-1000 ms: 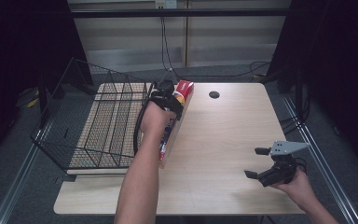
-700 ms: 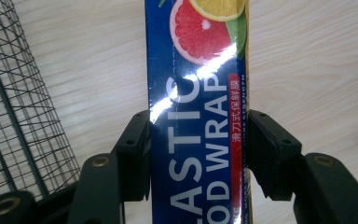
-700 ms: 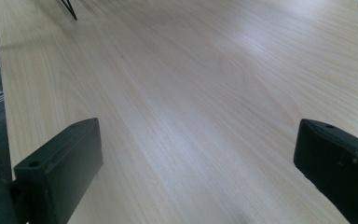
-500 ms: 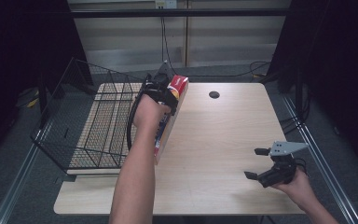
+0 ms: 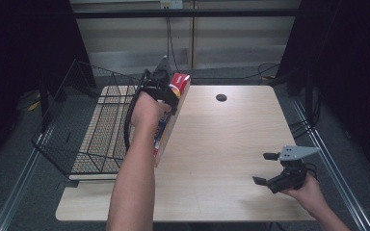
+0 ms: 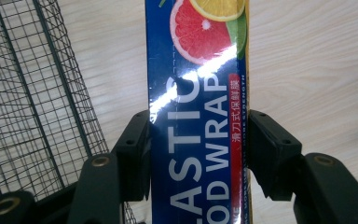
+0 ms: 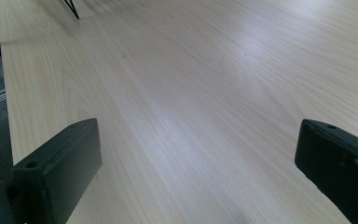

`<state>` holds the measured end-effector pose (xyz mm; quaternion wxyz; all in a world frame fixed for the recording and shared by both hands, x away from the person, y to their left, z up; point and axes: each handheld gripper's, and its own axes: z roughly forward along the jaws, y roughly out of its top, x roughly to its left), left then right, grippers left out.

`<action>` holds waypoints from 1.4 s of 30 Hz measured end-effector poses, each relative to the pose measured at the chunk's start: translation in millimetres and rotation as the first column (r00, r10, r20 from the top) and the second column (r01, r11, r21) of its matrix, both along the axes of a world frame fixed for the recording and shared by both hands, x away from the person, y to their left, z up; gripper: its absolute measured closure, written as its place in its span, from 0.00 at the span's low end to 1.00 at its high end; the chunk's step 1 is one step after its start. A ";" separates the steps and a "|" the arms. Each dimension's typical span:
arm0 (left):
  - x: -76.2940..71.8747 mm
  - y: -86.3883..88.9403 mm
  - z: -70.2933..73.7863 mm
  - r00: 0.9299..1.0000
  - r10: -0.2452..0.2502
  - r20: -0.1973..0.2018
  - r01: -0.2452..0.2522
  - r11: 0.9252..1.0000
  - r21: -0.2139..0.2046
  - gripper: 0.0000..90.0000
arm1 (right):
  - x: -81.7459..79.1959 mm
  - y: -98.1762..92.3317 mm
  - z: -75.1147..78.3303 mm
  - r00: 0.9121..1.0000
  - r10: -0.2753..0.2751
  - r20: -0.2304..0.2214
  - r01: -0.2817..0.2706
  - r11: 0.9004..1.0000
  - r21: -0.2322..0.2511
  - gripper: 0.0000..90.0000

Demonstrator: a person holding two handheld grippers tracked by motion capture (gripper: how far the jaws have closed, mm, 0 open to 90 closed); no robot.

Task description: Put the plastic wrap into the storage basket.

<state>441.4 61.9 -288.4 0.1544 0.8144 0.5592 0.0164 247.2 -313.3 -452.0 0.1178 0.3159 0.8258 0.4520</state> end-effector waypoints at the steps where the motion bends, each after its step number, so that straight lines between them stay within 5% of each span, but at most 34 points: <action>1: -0.9 -0.2 1.7 1.000 0.016 0.003 -0.016 1.000 -0.007 0.52 | 0.0 0.0 0.1 1.000 0.001 -0.004 -0.001 1.000 0.003 0.00; 42: -5.0 44.5 45.5 0.997 0.072 0.025 -0.072 0.997 0.010 0.51 | 1.5 1.4 -1.1 1.000 0.016 -0.016 -0.015 1.000 0.013 0.00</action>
